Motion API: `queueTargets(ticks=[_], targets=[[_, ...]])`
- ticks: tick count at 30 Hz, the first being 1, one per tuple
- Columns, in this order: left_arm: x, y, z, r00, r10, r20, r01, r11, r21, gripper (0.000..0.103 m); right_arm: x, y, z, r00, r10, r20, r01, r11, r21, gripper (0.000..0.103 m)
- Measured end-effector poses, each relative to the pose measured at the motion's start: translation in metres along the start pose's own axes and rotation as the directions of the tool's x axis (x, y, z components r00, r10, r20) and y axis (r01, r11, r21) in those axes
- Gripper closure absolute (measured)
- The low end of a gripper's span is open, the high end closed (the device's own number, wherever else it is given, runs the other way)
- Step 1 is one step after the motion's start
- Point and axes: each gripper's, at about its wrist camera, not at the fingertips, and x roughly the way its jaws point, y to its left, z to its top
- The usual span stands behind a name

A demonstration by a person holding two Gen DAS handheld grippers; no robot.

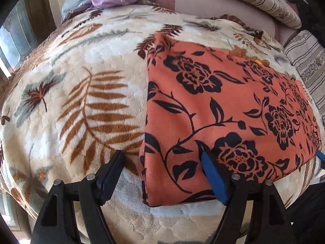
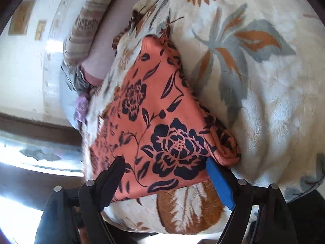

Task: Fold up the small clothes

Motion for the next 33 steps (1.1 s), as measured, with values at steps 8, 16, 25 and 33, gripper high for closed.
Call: queueTargets(ticks=[8,16,25,33], targets=[[-0.046,-0.004,0.009,0.987,-0.005,0.164,0.009,1.0,-0.025,0.024,-0.019,0.061,0.014,0.998,0.049,0.031,-0.043,0.984,-0.172,0.018],[-0.013,0.01,0.002,0.999,0.04,0.022,-0.039,0.998,-0.049,0.022,0.04,0.037,0.042,0.995,-0.083,-0.061,0.075,0.99,-0.119,0.017],[-0.005,0.008,0.1,0.995,-0.022,0.095,0.022,1.0,-0.005,0.022,0.052,0.096,0.076,0.998,-0.021,-0.067,0.003,0.967,-0.254,0.016],[0.073,0.055,0.136,0.999,0.051,-0.005,-0.051,0.986,-0.158,0.019,0.096,0.046,0.13,0.996,0.027,-0.086,-0.034,0.996,-0.081,0.017]])
